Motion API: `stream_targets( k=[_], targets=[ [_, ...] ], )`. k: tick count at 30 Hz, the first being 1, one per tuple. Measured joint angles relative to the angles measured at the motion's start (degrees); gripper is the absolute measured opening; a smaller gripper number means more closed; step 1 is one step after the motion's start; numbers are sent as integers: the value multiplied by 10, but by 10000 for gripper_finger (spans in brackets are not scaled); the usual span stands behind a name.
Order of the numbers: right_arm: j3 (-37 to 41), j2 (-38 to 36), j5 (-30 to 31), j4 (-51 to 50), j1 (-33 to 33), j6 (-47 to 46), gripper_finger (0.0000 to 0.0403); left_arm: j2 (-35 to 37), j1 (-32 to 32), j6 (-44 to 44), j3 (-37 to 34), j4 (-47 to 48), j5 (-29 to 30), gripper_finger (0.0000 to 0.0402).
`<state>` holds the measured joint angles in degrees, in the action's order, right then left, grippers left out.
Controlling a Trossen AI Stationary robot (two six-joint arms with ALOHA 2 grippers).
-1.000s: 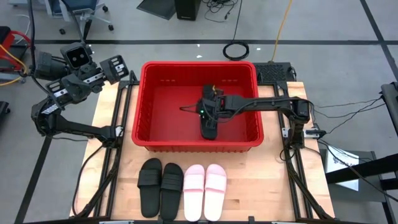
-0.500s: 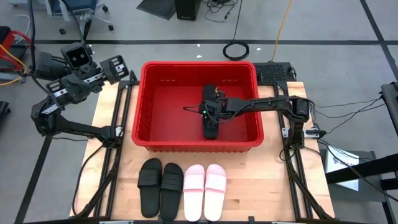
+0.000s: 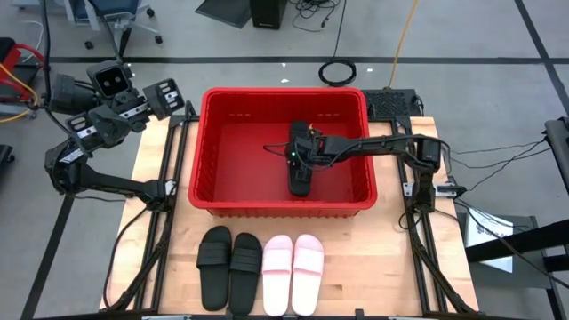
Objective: Pick and place slides into bin
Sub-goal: Put the black slide into the red bin
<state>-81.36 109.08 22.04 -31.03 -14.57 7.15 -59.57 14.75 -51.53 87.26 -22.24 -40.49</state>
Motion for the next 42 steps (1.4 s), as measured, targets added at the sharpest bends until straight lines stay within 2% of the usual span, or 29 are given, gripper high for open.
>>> stream_targets(
  k=[10,14,21,26,29,35,42],
  targets=[
    [0,4,-18,2,-1,6,32,0,0,0,0,1,0,241],
    [0,5,-26,-2,-2,-1,65,0,0,1,0,1,0,241],
    [0,5,-28,-7,-4,-34,146,0,0,-3,0,1,0,241],
    [0,5,-79,-23,-3,-37,197,0,0,-14,0,1,0,241],
    [-1,5,-89,-44,0,-34,221,0,0,-17,0,1,0,241],
    [-1,1,-131,-65,1,-37,252,0,0,-17,0,1,-2,241],
    [-1,-16,-138,-74,2,-35,263,0,0,-17,0,1,-5,241]
  ],
)
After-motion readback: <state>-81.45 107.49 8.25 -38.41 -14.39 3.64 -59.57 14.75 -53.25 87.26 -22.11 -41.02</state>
